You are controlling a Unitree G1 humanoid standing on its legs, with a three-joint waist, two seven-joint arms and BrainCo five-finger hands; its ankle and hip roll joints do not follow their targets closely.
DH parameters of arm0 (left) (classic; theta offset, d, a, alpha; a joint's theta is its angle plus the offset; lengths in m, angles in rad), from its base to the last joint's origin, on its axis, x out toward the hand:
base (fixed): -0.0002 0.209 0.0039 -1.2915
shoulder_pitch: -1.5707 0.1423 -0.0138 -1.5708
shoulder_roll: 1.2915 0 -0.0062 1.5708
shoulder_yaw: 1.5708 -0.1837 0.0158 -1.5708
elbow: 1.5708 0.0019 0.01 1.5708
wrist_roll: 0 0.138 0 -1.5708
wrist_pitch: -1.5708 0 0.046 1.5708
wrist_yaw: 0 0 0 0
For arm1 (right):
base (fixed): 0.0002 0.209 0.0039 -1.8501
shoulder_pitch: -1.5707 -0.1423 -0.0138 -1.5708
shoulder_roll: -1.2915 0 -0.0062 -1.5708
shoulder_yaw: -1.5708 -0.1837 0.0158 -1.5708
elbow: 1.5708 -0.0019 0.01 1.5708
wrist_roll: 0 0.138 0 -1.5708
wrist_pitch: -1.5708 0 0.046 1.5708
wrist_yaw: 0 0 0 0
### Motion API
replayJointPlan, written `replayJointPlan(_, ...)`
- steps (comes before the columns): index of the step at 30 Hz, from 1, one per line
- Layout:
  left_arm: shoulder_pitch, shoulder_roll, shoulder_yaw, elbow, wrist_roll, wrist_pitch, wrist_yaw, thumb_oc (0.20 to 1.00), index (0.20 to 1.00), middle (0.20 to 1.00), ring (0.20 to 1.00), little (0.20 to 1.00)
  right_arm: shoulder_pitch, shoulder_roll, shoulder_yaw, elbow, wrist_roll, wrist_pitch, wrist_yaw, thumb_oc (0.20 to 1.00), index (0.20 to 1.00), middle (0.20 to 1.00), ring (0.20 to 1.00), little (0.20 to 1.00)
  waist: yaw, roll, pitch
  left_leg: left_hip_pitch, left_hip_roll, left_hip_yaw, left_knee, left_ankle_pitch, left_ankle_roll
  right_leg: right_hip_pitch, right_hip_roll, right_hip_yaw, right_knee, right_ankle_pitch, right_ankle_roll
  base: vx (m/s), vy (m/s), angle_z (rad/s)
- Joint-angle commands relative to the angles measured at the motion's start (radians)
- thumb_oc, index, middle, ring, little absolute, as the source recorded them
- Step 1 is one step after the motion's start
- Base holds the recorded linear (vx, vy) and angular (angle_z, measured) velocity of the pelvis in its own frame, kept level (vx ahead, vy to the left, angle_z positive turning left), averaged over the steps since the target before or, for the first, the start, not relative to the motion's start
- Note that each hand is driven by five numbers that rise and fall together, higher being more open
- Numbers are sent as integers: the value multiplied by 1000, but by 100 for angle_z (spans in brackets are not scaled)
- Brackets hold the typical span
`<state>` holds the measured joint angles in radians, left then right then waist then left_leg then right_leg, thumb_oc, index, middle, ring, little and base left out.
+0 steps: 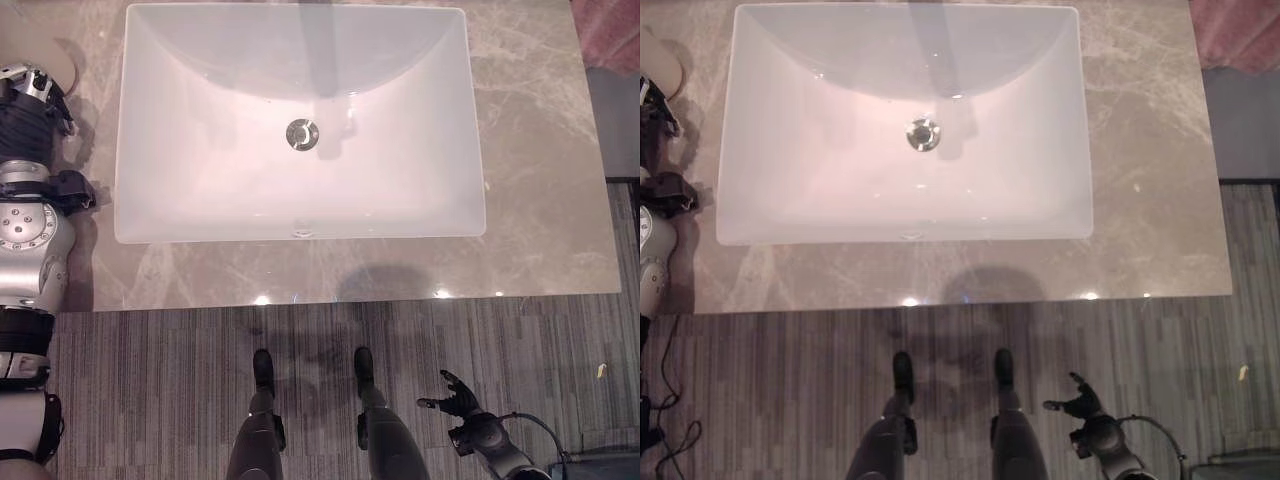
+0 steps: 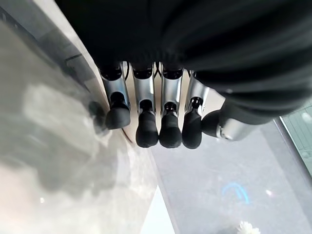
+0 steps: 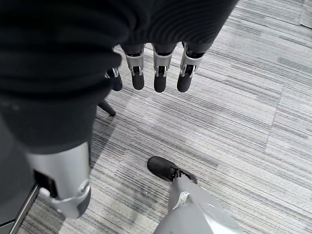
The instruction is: Put brush and paste in cup on sink, flatten towel.
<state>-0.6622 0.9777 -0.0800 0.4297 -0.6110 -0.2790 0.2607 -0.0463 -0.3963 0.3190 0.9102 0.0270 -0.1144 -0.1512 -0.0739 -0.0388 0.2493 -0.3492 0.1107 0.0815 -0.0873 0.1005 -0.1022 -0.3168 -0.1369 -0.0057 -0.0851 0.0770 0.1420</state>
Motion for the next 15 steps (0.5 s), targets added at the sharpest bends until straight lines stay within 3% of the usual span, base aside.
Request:
replayJointPlan(1,12,-25,-41,72,7,1,18,200,200,200,200,200,-11,-48,5,-4,39,-21,-23,1000,1000,1000,1000,1000,-17,0,-5,24,12,-23,10,24,-5,10,-54,4,15,31,42,0,0,0)
replayJointPlan(6,105,-53,-20,-40,18,-8,-5,200,200,200,200,200,-4,-43,0,-2,42,-21,-21,1000,1000,1000,1000,1000,-8,4,-11,40,11,-26,11,16,-4,17,-52,8,33,15,38,0,0,0)
replayJointPlan(15,525,-243,130,-443,-62,-47,-167,200,200,200,200,200,44,-24,-76,46,10,-15,-9,1000,1000,1000,1000,1000,23,8,-68,136,-1,-32,18,-20,1,118,-59,-12,41,-10,33,38,7,-1)
